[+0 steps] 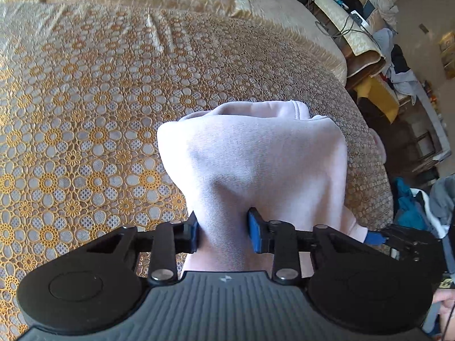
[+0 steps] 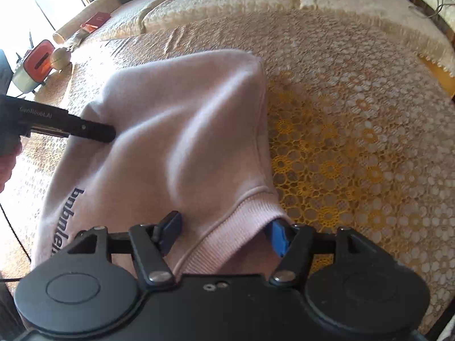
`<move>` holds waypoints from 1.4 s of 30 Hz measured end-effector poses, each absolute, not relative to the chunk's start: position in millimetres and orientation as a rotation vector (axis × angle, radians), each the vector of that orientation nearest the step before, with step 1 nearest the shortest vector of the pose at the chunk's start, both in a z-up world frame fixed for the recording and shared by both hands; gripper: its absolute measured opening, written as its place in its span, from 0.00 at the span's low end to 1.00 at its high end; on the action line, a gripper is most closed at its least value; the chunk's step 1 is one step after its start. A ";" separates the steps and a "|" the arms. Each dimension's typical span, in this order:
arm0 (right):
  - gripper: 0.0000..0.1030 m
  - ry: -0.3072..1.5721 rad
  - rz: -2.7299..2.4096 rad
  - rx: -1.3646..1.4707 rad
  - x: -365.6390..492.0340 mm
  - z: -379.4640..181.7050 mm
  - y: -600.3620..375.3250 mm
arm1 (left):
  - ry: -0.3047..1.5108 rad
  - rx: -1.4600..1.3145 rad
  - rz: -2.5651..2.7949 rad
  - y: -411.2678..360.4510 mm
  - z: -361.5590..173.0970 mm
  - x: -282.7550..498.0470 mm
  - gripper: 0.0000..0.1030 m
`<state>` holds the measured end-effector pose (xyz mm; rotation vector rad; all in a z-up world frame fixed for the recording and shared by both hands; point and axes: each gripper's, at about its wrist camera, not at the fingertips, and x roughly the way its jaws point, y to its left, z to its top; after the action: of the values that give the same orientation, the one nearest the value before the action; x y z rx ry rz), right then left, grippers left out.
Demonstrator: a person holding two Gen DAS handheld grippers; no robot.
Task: Fold clothes
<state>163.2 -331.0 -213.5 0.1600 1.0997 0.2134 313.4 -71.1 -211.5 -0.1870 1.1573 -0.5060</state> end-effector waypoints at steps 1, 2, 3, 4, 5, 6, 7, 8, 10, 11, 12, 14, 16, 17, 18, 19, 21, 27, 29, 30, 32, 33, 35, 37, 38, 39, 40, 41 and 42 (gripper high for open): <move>1.00 1.093 0.208 0.157 161.5 -212.5 -329.5 | 1.142 -0.177 -0.493 -71.5 -210.3 310.3 0.28; 1.00 1.089 0.206 0.152 160.0 -211.9 -327.5 | 1.133 -0.175 -0.481 -70.9 -209.3 307.7 0.27; 1.00 1.097 0.220 0.132 160.0 -213.6 -322.7 | 1.124 -0.175 -0.467 -68.5 -208.0 304.6 0.27; 1.00 1.105 0.222 0.110 161.2 -215.8 -317.8 | 1.118 -0.174 -0.451 -65.6 -207.2 301.7 0.27; 1.00 1.107 0.218 0.091 163.8 -217.6 -312.8 | 1.113 -0.175 -0.434 -62.5 -206.6 299.0 0.27; 1.00 1.111 0.229 0.079 169.4 -219.1 -306.9 | 1.108 -0.177 -0.416 -57.5 -206.0 295.7 0.27; 1.00 1.110 0.240 0.068 173.3 -219.1 -300.5 | 1.108 -0.186 -0.389 -49.9 -205.3 291.7 0.27; 1.00 1.114 0.256 0.050 179.7 -218.8 -291.7 | 1.110 -0.196 -0.359 -41.7 -204.7 287.4 0.27; 1.00 1.122 0.292 0.009 193.0 -217.8 -272.5 | 1.111 -0.217 -0.290 -23.9 -203.3 277.2 0.27; 1.00 1.126 0.315 -0.014 200.3 -217.4 -261.7 | 1.111 -0.228 -0.250 -13.8 -202.3 270.7 0.27; 1.00 1.135 0.340 -0.037 208.3 -217.6 -249.8 | 1.110 -0.240 -0.210 -3.6 -201.3 264.2 0.27; 1.00 1.146 0.384 -0.076 221.5 -217.8 -223.8 | 1.104 -0.284 -0.122 18.5 -199.9 250.7 0.27; 1.00 1.155 0.428 -0.112 233.1 -216.8 -196.8 | 1.083 -0.337 -0.011 41.7 -197.3 236.8 0.27; 1.00 1.158 0.452 -0.124 238.5 -215.2 -183.6 | 1.065 -0.358 0.035 53.9 -196.2 230.2 0.27; 1.00 1.161 0.474 -0.135 243.8 -213.3 -170.7 | 1.045 -0.379 0.080 66.6 -195.2 223.4 0.27; 1.00 1.163 0.487 -0.143 248.3 -209.4 -159.1 | 1.032 -0.405 0.123 81.4 -194.6 217.5 0.27; 1.00 1.154 0.519 -0.138 253.0 -197.9 -143.0 | 1.014 -0.455 0.203 110.7 -194.4 207.9 0.27; 1.00 1.151 0.575 -0.064 241.9 -165.3 -144.5 | 0.959 -0.529 0.414 173.0 -193.0 183.0 0.27; 1.00 1.160 0.563 -0.024 227.0 -159.6 -159.8 | 0.953 -0.541 0.444 183.6 -193.0 175.7 0.27; 1.00 1.176 0.554 -0.002 217.5 -159.3 -170.4 | 0.948 -0.538 0.437 185.3 -192.8 172.3 0.27; 1.00 1.210 0.536 0.041 198.4 -159.4 -191.4 | 0.942 -0.512 0.428 183.3 -191.0 168.3 0.27; 1.00 1.239 0.519 0.054 187.6 -162.3 -201.1 | 0.938 -0.505 0.426 183.3 -190.3 167.9 0.27; 1.00 1.303 0.488 0.068 168.5 -170.8 -217.9 | 0.935 -0.501 0.422 183.6 -189.6 168.0 0.27; 1.00 1.345 0.479 0.089 152.2 -180.4 -227.8 | 0.934 -0.499 0.418 184.4 -189.1 167.8 0.27; 1.00 1.364 0.475 0.096 144.2 -185.1 -232.1 | 0.933 -0.493 0.415 182.7 -188.8 166.3 0.27; 1.00 1.367 0.468 0.086 137.5 -188.8 -231.6 | 0.933 -0.486 0.410 180.4 -188.4 164.5 0.27; 1.00 1.351 0.461 0.060 133.2 -190.3 -227.6 | 0.934 -0.483 0.405 179.7 -188.8 163.6 0.27; 1.00 1.336 0.453 0.034 129.1 -192.1 -223.7 | 0.934 -0.480 0.400 180.0 -189.7 163.4 0.27; 1.00 1.328 0.445 0.012 126.4 -194.5 -219.9 | 0.933 -0.481 0.395 180.8 -189.9 162.9 0.27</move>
<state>126.4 -219.9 -194.5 0.0117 1.3276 0.4445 162.9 180.8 -189.9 -0.4813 0.9332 0.3949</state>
